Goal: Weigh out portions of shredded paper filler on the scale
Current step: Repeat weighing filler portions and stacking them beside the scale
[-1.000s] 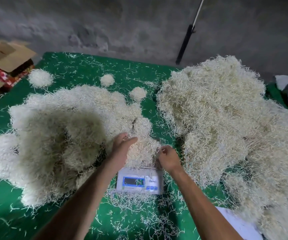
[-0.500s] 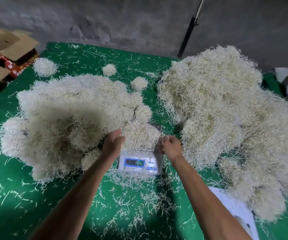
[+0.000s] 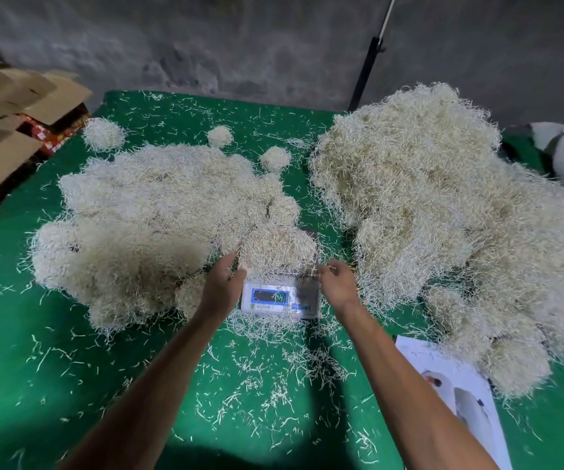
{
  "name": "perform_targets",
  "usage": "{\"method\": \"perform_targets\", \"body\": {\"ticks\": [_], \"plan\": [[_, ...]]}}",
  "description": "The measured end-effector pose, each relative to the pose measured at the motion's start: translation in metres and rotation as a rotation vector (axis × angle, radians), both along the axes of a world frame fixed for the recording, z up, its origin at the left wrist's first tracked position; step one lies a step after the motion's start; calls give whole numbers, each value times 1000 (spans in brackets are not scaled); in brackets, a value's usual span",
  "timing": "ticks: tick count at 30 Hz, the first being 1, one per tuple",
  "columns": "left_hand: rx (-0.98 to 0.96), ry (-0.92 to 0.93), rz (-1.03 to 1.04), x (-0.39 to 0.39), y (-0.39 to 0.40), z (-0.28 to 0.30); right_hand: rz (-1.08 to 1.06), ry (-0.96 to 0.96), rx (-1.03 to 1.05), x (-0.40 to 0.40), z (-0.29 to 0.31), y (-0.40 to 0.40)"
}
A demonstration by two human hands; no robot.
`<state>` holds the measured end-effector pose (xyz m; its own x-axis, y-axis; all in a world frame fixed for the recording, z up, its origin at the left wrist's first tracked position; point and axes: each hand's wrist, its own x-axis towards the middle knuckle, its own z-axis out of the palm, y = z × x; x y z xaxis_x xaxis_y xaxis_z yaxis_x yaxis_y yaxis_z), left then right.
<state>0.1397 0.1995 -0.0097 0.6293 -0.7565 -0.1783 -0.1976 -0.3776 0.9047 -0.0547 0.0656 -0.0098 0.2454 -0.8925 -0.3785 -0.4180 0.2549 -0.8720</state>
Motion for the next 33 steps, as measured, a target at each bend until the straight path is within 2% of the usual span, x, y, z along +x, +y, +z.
{"method": "perform_targets", "body": {"ticks": [3, 6, 9, 13, 16, 19, 21, 23, 25, 28, 31, 33], "plan": [[6, 2, 84, -6, 1, 0, -26, -43, 25, 2, -10, 9], [40, 39, 168, -14, -1, -4, 14, -149, 185, 14, -30, 30], [68, 70, 172, -23, -1, -13, 108, -240, 328, 36, -48, 51], [75, 61, 154, -23, 0, -19, 102, -267, 390, 46, -64, 55], [40, 131, 170, -16, -1, -22, -85, -275, 333, 23, -67, 36], [7, 178, 218, -9, -6, -26, -362, -142, 161, -10, -63, -1], [11, 171, 265, -7, -15, -28, -436, -92, 77, -21, -59, -22], [16, 120, 317, -7, -29, -31, -401, -96, -22, -17, -53, -35], [-20, 84, 358, -10, -46, -31, -260, -85, -144, -2, -42, -42], [-7, -55, 357, -7, -73, -30, -70, -150, -137, 31, -29, -45], [138, -253, 150, 3, -103, -31, 28, -161, -51, 58, -25, -48], [169, -249, -10, 4, -123, -30, 95, -171, 82, 69, -25, -51]]}}
